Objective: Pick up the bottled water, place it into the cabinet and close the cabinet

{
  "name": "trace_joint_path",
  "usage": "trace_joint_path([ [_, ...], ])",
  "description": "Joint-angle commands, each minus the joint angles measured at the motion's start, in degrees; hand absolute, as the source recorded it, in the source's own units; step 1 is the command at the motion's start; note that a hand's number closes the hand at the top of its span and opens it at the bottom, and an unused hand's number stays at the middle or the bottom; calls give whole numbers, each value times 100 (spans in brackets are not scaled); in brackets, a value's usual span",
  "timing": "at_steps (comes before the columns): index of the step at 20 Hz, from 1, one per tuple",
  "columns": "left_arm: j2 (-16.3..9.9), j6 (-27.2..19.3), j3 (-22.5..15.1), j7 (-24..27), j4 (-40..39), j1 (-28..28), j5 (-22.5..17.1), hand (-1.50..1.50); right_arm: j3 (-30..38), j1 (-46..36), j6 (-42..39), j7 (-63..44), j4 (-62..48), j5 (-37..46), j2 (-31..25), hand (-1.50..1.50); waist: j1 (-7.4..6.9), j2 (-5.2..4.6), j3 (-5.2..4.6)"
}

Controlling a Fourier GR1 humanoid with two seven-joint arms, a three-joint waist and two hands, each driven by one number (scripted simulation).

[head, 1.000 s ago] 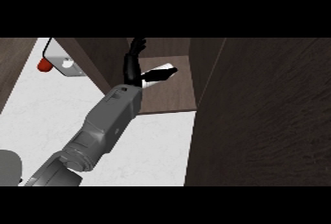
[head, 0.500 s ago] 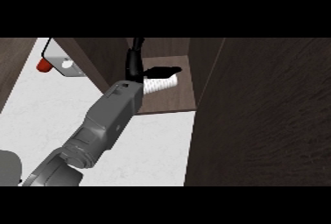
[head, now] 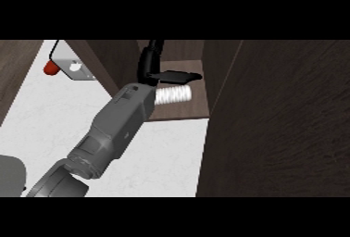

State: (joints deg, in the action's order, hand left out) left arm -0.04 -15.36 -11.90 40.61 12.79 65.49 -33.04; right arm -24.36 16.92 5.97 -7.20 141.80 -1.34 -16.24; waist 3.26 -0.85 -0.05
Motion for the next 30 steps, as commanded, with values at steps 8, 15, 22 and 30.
trace_joint_path([
  [8,4,345,-464,-606,1913,-1200,-385,-150,-257,766,-91,330,365,242,-39,-150,-329,153,9],
  [15,-338,-85,-1131,-1218,4046,-2691,-356,150,-25,542,-126,-195,725,313,-336,-150,-412,178,8],
  [22,-843,-350,-1696,-1522,5743,-4169,-84,150,-495,-362,-488,-1252,636,499,-760,150,-522,159,-5],
  [30,-1704,-315,-1661,-1546,7543,-5755,60,150,-1603,-836,-398,-2032,345,285,-134,150,-410,111,-1],
])
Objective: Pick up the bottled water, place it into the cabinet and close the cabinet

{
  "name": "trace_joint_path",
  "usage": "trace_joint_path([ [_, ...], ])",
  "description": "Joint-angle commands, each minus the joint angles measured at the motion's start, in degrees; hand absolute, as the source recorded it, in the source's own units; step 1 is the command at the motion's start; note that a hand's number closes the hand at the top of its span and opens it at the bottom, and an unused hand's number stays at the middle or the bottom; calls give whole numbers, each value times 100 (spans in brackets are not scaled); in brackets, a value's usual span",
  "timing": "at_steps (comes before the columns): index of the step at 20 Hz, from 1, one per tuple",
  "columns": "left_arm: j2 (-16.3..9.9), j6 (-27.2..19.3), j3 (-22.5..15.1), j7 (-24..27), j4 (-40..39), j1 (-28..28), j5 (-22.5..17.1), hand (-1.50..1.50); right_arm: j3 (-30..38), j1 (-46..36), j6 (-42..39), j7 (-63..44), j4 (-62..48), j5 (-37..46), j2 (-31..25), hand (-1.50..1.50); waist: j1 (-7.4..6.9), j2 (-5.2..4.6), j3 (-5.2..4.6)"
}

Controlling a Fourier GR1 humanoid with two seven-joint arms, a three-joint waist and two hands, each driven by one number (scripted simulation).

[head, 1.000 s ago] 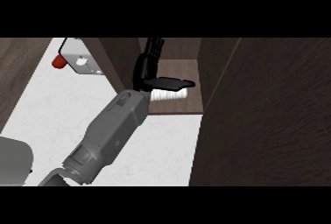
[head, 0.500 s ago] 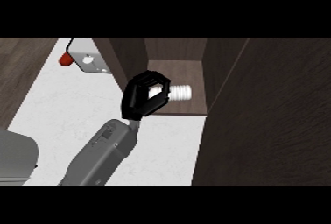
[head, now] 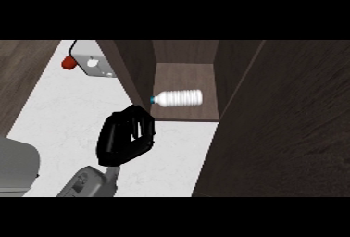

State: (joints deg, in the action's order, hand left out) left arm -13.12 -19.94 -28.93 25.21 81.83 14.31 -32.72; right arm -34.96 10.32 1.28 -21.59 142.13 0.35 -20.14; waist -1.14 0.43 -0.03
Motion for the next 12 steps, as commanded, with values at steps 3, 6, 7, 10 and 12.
trace_joint_path([
  [3,-873,257,245,36,1385,-1362,-35,150,-697,-310,98,-705,475,318,306,150,36,-11,-1],
  [6,-771,196,244,7,1516,-1470,69,150,-1403,-1005,350,-1125,-158,684,1006,150,45,-19,-5],
  [7,-882,47,166,-31,1984,-1850,52,150,-1706,-935,454,-957,-372,927,1123,150,1,8,-6],
  [10,-1008,598,535,289,1624,-2089,-152,150,-1672,-1389,416,-1610,-222,713,1488,150,51,-27,-7],
  [12,-1060,642,704,363,1752,-2140,-221,150,-1845,-1847,444,-1824,-570,874,1931,150,15,-24,-13],
])
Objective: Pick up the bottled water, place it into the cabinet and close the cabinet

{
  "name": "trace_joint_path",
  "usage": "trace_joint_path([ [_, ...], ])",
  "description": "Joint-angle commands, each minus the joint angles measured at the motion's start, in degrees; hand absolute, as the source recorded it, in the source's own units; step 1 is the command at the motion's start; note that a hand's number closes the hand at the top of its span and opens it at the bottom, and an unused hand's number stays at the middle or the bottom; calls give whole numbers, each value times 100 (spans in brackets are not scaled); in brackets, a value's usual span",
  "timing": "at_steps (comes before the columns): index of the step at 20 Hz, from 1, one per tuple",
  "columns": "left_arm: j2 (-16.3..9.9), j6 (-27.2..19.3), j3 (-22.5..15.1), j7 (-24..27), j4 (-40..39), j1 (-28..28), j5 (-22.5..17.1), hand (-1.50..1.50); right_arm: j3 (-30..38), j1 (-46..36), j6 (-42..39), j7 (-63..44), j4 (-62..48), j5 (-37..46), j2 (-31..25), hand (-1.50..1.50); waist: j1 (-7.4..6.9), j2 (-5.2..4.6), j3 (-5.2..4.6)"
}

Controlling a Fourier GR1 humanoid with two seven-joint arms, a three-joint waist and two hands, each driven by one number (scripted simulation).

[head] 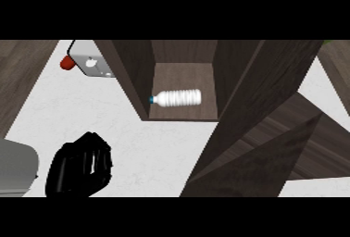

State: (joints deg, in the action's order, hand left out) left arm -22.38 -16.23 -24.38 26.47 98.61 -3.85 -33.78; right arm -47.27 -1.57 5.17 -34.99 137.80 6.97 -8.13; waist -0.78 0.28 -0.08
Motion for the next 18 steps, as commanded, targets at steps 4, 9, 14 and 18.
trace_joint_path([
  [4,-429,459,532,177,298,-555,-259,150,-1348,-1301,505,-313,-866,843,781,150,-34,18,-11],
  [9,-482,607,569,257,511,-948,-308,150,-835,-2294,1118,-246,-1341,952,765,150,-128,0,-15],
  [14,-800,997,951,295,561,-1301,-576,150,94,-2817,1512,-579,-1533,586,756,150,-230,-33,-17],
  [18,-874,1380,1105,525,436,-1486,-636,150,669,-3348,1885,-524,-2243,35,771,150,-222,-58,-9],
])
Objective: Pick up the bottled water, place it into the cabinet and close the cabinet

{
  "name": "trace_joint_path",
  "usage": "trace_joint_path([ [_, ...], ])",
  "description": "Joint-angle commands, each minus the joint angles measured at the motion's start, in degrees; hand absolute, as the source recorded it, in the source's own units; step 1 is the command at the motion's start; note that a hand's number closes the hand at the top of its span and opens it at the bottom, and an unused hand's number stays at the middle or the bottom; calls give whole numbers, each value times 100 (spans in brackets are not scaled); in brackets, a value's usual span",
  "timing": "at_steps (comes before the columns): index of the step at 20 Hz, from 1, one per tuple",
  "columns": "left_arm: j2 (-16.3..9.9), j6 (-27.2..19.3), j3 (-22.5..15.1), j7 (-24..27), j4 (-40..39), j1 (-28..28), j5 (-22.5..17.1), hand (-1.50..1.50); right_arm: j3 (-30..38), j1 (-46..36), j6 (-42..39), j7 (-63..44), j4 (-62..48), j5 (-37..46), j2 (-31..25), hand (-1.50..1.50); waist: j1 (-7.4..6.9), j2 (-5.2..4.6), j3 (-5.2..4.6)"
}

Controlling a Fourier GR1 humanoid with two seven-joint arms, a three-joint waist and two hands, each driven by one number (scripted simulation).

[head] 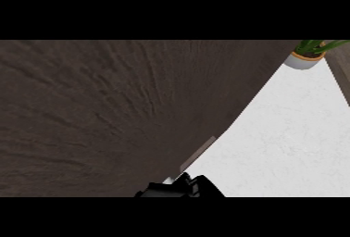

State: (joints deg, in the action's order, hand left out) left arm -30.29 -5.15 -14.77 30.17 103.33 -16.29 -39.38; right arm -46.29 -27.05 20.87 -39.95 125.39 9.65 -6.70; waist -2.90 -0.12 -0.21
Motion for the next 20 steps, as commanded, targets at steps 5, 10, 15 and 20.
trace_joint_path([
  [5,-257,327,343,-8,359,-440,-165,150,1345,-1609,326,725,-2588,-1540,657,150,-55,-44,17],
  [10,-437,776,717,38,222,-641,-384,150,2473,-1847,-797,1397,-3737,-2525,666,150,74,-42,20],
  [15,-419,1038,909,91,152,-853,-451,150,3043,-2158,-1661,2246,-5260,-2662,433,150,90,-40,19],
  [20,-345,1167,852,130,4,-707,-313,150,3488,-2575,-2152,2852,-6323,-2712,269,150,71,-72,16],
])
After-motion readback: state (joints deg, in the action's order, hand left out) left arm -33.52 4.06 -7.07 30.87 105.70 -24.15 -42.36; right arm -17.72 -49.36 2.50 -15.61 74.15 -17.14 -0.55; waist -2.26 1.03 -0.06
